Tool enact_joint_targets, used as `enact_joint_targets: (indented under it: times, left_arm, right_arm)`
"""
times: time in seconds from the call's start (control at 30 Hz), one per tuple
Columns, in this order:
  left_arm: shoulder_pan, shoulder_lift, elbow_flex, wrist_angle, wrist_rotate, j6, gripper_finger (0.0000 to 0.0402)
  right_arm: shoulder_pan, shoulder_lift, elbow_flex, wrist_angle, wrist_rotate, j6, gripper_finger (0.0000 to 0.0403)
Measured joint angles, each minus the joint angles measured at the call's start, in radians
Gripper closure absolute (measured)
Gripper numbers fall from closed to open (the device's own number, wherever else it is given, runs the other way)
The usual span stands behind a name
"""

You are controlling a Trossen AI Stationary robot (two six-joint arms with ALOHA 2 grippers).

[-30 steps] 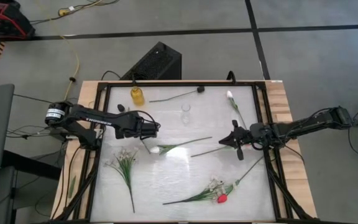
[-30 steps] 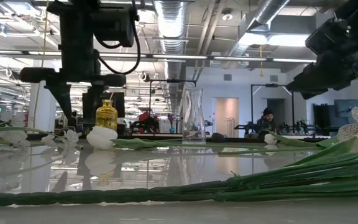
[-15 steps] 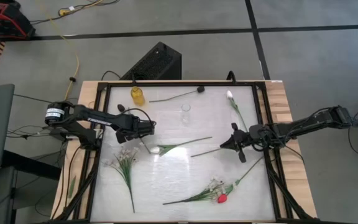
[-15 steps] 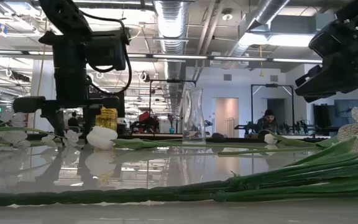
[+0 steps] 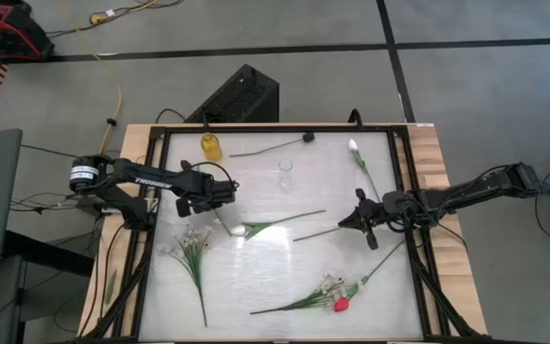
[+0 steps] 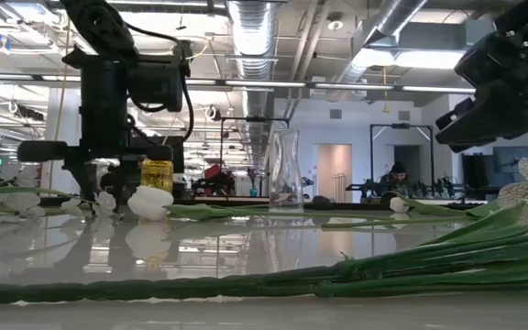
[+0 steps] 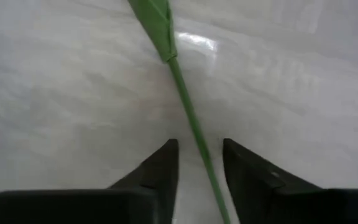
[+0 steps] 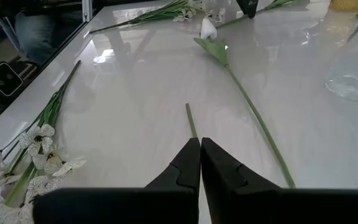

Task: Sort flowers into vase by color
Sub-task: Put the bottom black flower into the yellow flower vase

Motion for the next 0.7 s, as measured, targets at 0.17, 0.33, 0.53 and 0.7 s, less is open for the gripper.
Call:
enact_joint_targets:
  times: [0.17,0.33,0.53,0.7]
  left_arm:
    - [-0.002,0.000,-0.001,-0.019,0.014,0.025,0.0387]
    - [-0.002,-0.004,-0.001,-0.020,-0.003,0.042,0.0397]
    - [-0.007,-0.085,-0.007,0.040,-0.138,0.105,0.0401]
    - [-0.043,-0.150,-0.005,0.097,-0.180,0.109,0.0401]
  right_arm:
    - [0.000,0.000,0.000,-0.018,0.000,0.000,0.0360]
    - [0.000,0.000,0.000,-0.025,-0.001,0.000,0.0360]
    - [0.000,0.000,0.000,-0.030,-0.001,0.000,0.0360]
    - [0.000,0.000,0.000,-0.028,-0.002,0.000,0.0360]
